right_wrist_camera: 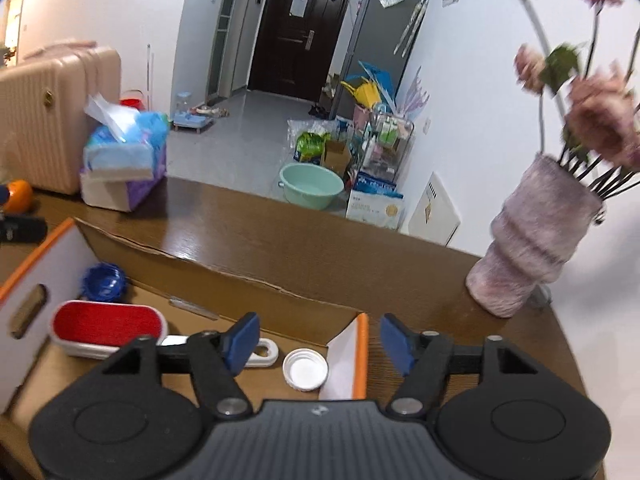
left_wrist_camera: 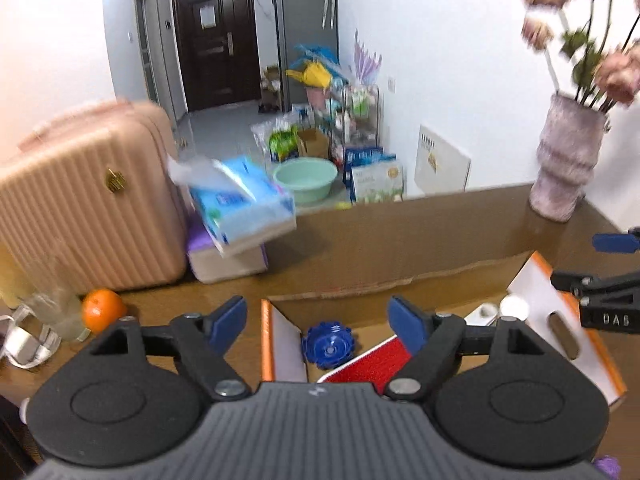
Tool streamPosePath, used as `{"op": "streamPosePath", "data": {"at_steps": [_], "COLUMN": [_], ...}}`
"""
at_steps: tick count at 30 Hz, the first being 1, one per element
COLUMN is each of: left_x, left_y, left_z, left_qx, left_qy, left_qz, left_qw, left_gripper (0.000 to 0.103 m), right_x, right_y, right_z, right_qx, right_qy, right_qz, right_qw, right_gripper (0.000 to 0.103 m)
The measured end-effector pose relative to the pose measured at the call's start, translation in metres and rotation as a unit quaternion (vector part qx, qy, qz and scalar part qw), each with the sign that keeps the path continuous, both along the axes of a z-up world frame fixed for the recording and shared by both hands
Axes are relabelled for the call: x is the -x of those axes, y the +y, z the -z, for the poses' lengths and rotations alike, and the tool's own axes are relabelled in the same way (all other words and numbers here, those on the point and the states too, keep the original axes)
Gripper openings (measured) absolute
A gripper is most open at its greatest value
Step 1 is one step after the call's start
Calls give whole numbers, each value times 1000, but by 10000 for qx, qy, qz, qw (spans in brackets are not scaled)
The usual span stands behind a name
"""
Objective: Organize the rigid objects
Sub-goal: 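Withdraw both open tools from the box back over the table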
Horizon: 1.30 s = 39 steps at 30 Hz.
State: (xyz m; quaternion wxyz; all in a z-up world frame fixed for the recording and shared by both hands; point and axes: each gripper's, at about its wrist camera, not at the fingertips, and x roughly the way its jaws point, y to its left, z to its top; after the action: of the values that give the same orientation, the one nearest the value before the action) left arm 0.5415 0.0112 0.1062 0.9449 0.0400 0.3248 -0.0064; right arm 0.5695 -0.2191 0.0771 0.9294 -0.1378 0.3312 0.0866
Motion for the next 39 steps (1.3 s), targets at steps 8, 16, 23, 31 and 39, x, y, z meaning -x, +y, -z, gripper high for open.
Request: {"op": "streamPosePath", "data": {"at_steps": [8,16,23,31,39], "left_x": [77,195,324,410,449], "left_y": [-3,-6,-13,-14,-21], "left_z": [-27,1,29,72,88], "left_qx": [321,496,209,-14,9], "left_qy": [-344,-1523,-2601,-2749,-2669], "left_qz": [-133,103,205,-292,-60], "left_qw": [9988,9870,9651,9610,9637], "left_gripper": [93,103,103,103,103], "right_x": [69,166,268,374,451], "right_y": [-21,-34,-50,-43,-61], "right_z": [-48,-39,-18,23,67], "right_qx": [-519,-889,-1204,-1181,-1397], "right_qy": [-106,-852,-1595,-1890,-1685], "right_qz": [-93,-326,-363,-425,-245], "right_qw": [9986,9919,9792,9739,9754], "right_gripper": [79,84,88,93,97]}}
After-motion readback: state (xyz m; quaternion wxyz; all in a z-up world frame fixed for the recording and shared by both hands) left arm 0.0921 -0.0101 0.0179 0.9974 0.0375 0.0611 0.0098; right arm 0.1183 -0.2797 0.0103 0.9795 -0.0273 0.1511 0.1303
